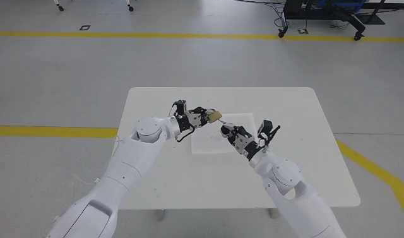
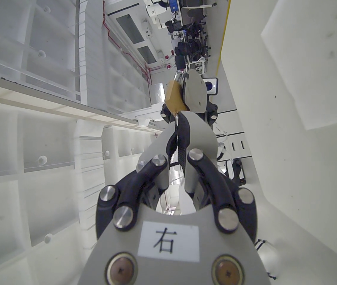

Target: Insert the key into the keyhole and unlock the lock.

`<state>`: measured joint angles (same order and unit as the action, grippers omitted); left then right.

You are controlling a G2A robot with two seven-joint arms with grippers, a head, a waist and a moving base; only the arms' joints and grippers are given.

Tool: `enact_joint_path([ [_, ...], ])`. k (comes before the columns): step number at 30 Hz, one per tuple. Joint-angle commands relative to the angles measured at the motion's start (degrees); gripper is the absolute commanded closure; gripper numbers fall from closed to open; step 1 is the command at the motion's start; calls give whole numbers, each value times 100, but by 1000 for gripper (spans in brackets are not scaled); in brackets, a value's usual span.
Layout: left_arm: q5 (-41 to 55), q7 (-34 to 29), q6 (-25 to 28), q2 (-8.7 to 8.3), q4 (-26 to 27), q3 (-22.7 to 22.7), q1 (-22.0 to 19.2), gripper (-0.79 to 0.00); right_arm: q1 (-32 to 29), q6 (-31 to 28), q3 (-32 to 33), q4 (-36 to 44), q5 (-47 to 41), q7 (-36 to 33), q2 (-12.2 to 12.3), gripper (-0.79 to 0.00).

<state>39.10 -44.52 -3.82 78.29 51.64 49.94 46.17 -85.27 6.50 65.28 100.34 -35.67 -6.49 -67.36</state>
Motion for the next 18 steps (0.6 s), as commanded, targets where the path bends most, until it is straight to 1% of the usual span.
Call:
enact_joint_path([
  [1,-37,24,0,4,6,10,4,0,-10,33,6,11,37,32,-6,0],
  [18,-548,269,183,38,87,56,72,0,-49,128,20,44,201,230,-80,0],
])
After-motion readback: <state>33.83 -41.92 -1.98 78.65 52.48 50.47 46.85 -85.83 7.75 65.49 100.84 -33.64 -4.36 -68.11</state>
